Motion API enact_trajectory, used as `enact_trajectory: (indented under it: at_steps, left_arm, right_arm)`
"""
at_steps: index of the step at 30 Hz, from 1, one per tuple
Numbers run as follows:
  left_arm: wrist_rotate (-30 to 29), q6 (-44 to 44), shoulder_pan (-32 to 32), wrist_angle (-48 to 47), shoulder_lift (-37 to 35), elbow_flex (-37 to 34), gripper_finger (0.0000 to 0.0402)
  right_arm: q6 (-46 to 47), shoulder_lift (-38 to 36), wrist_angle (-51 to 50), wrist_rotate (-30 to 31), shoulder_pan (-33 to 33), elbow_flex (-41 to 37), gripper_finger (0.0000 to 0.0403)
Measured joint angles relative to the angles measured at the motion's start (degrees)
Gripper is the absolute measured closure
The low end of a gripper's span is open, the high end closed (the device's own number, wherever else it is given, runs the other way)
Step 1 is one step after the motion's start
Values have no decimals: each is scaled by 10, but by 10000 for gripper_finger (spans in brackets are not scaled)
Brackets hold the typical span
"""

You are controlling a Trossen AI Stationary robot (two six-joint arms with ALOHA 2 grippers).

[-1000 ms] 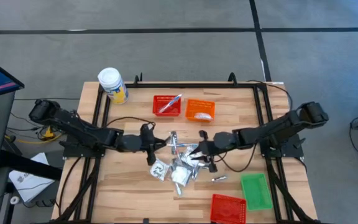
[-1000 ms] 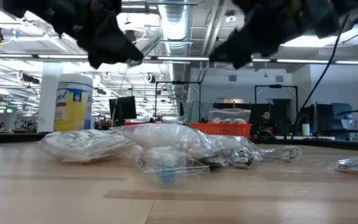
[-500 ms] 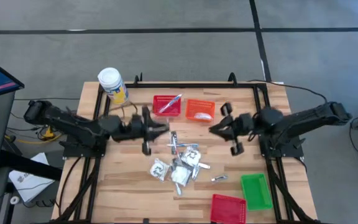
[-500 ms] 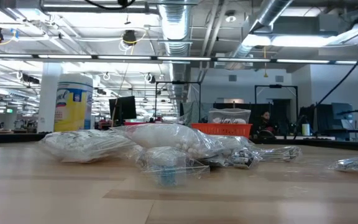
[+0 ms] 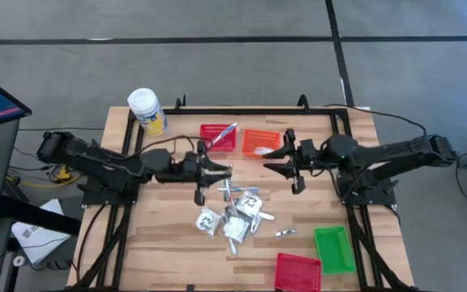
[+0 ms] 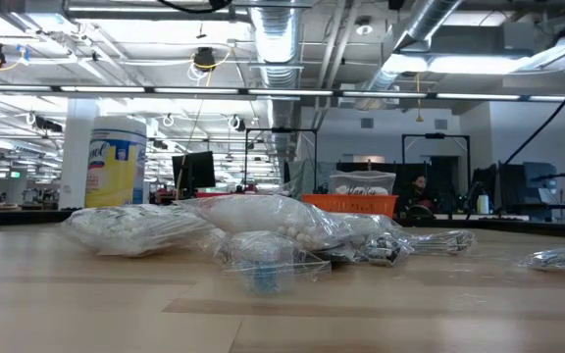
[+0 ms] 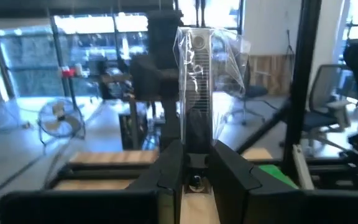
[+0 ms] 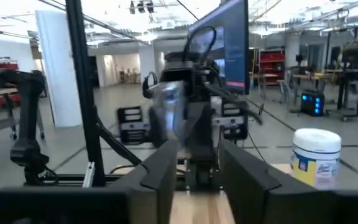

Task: Pick & Place Travel size toiletries
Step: Put the silver nail cutter into the green bin

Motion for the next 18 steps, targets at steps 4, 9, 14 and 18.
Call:
enact_trajectory:
  at_steps: [4, 9, 14, 18]
  left_arm:
    - [34, -3, -1, -24, -3, 13, 353]
    - [38, -2, -4, -33, 2, 11, 353]
    - [38, 10, -14, -36, 4, 10, 353]
    - [39, 10, -14, -36, 4, 10, 353]
  right_arm:
    - [-2, 31, -2, 0, 5, 15, 235]
    - [-4, 78, -2, 0, 9, 50, 195]
    - [-6, 121, -10, -1, 24, 81, 184]
    - [-38, 144, -9, 0, 36, 99, 189]
